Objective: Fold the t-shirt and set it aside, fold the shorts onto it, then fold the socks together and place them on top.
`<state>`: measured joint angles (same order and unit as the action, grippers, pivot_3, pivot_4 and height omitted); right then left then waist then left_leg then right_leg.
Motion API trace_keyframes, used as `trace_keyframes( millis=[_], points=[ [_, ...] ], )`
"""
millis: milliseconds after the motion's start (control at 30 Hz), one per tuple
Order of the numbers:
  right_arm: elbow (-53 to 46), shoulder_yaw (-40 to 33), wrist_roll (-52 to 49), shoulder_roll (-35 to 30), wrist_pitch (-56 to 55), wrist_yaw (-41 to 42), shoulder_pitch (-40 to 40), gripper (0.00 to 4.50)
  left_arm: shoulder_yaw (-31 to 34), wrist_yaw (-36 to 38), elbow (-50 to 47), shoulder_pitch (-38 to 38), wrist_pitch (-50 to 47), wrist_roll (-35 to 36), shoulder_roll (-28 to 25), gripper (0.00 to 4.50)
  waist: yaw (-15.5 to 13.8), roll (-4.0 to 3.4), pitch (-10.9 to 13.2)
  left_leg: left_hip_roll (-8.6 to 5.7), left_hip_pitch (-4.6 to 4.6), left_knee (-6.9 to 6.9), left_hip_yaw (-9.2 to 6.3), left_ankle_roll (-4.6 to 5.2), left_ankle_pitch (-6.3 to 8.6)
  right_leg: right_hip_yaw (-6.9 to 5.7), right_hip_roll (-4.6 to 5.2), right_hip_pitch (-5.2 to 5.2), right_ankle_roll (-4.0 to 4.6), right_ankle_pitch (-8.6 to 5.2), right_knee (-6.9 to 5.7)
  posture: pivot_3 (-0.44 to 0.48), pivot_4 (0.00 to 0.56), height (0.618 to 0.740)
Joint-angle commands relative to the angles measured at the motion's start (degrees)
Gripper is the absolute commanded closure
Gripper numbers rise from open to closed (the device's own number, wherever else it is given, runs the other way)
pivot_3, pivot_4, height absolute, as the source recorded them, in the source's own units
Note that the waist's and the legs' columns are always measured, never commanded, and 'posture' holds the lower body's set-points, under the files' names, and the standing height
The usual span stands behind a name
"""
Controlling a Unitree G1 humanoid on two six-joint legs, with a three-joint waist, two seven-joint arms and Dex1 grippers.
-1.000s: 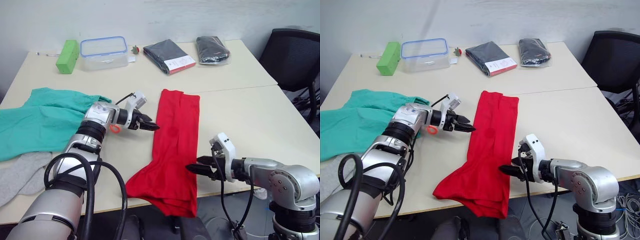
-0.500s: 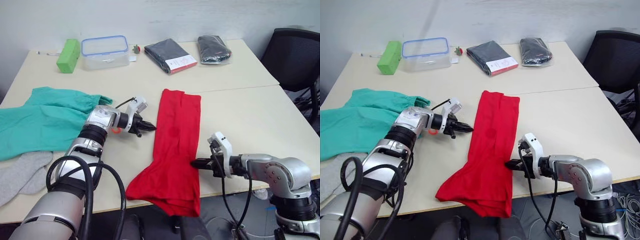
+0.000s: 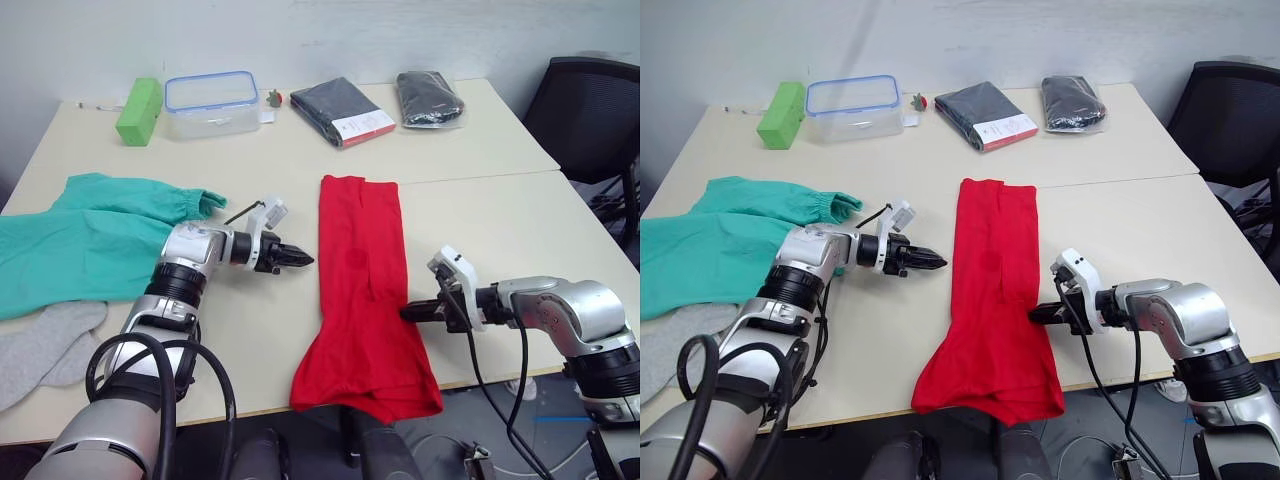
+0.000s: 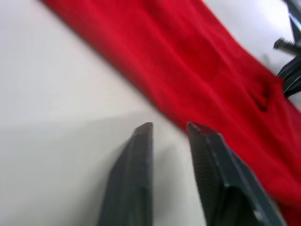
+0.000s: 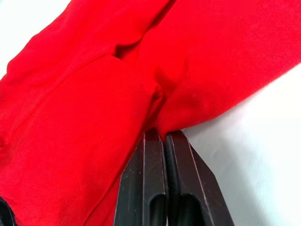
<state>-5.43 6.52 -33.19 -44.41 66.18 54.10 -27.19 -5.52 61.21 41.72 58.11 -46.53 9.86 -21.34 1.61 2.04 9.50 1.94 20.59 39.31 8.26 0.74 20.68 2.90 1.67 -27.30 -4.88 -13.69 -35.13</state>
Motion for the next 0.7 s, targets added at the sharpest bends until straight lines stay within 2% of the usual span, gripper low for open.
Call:
trace_keyframes(
  millis=[33,167,300,400,700],
  points=[
    [-2.0,0.1,-0.7,0.3,-0.3,0.2,0.5,4.5,2.0,-3.1,3.4,3.7,-0.6,1.0,1.7,1.98,0.0,0.0,0.0,-0.01,0.0,0.0,0.0,0.0,0.0,0.0,0.01,0.01,-0.02,0.01,0.0,0.0,0.15,0.74],
    [-4.0,-0.9,-1.5,0.8,0.6,-0.8,1.7,4.5,3.5,-8.8,14.0,8.6,1.8,-0.3,4.9,0.72,0.0,0.0,0.0,-0.02,0.01,0.01,0.0,0.01,0.0,-0.01,0.01,0.0,-0.04,0.02,0.01,0.0,0.15,0.74],
    [-5.6,-2.4,-2.2,0.9,1.3,-2.1,3.0,4.5,2.6,-10.0,20.1,10.5,5.2,-2.0,7.5,0.72,-0.1,0.0,0.0,-0.04,-0.01,0.02,0.0,-0.01,-0.01,-0.01,0.02,0.02,-0.04,0.02,0.0,0.0,0.15,0.74],
    [-6.7,-3.2,-2.9,1.1,1.7,-3.1,3.8,4.5,3.5,-10.8,23.1,11.3,7.2,-2.2,8.7,1.31,-0.1,0.0,0.0,-0.05,-0.02,0.13,-0.01,-0.01,-0.01,-0.01,0.04,0.04,-0.06,0.03,-0.06,0.0,0.15,0.74],
    [-8.5,-4.9,-4.1,0.4,2.1,-4.6,5.9,4.5,4.4,-9.7,25.4,11.5,8.7,-3.4,8.5,4.07,-0.1,0.0,0.0,-0.09,0.03,0.35,-0.01,0.05,0.02,0.0,0.08,0.04,-0.09,0.05,-0.21,0.0,0.15,0.74]
  ],
)
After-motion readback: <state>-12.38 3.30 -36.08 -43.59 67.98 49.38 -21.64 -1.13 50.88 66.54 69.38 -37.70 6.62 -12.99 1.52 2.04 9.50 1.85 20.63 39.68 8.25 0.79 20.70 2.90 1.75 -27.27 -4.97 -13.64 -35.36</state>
